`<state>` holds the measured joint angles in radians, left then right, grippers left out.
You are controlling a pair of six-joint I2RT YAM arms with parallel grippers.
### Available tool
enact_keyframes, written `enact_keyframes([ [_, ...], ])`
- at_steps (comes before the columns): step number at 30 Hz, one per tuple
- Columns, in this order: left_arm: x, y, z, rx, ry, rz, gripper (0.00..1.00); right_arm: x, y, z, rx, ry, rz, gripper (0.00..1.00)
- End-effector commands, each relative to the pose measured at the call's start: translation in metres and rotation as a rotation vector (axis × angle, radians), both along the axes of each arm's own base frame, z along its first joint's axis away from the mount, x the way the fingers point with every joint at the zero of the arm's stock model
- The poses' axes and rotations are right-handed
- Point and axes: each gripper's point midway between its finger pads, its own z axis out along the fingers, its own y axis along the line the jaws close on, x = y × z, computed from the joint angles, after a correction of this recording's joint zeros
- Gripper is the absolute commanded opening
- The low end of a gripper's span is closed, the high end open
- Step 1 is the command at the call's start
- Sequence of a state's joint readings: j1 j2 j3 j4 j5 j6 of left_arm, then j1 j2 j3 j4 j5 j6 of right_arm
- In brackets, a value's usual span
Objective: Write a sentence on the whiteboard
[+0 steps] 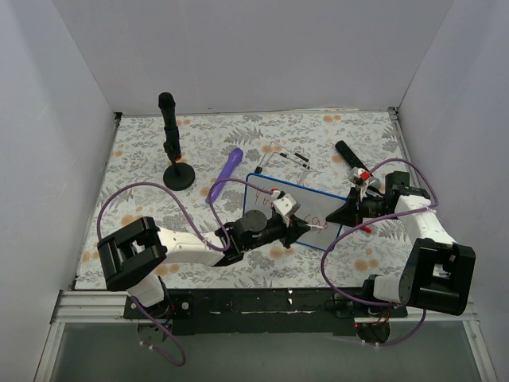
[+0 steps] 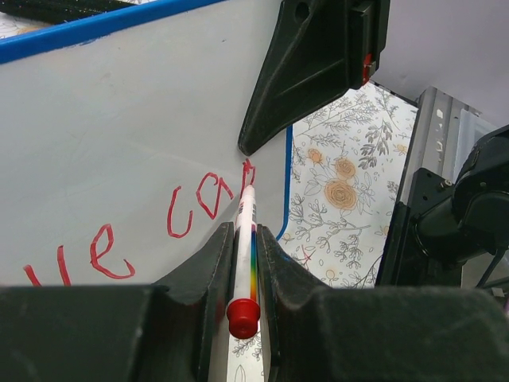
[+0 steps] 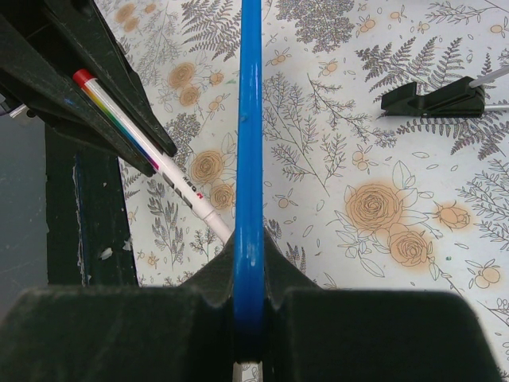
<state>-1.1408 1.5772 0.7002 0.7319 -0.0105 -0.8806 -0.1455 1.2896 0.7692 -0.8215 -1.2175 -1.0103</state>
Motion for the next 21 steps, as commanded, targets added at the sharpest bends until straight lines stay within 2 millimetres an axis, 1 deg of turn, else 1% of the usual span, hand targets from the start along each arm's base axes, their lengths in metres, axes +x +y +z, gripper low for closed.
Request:
enact_keyframes([
  [1,0.016,0.015,0.010,0.007,-0.036,0.070,0.00,0.000,0.003,0.012,0.036,-0.013,0.010,0.01],
  [5,0.017,0.016,0.016,-0.004,-0.045,0.076,0.00,0.000,0.003,0.012,0.038,-0.012,0.010,0.01],
  [11,0.019,0.019,0.019,-0.004,-0.050,0.082,0.00,0.000,0.003,0.011,0.036,-0.013,0.010,0.01],
  [14,0.012,0.018,0.031,-0.043,-0.063,0.043,0.00,0.000,0.004,0.011,0.036,-0.014,0.012,0.01],
  [16,0.000,0.017,0.041,-0.076,-0.073,-0.018,0.00,0.000,0.004,0.012,0.038,-0.013,0.012,0.01],
  [18,-0.011,0.017,0.046,-0.093,-0.074,-0.072,0.00,0.000,0.003,0.011,0.036,-0.013,0.010,0.01],
  [19,-0.015,0.019,0.056,-0.115,-0.081,-0.088,0.00,0.000,0.003,0.012,0.038,-0.015,0.011,0.01],
  [21,-0.021,0.023,0.058,-0.116,-0.079,-0.108,0.00,0.000,0.003,0.012,0.038,-0.013,0.010,0.01],
])
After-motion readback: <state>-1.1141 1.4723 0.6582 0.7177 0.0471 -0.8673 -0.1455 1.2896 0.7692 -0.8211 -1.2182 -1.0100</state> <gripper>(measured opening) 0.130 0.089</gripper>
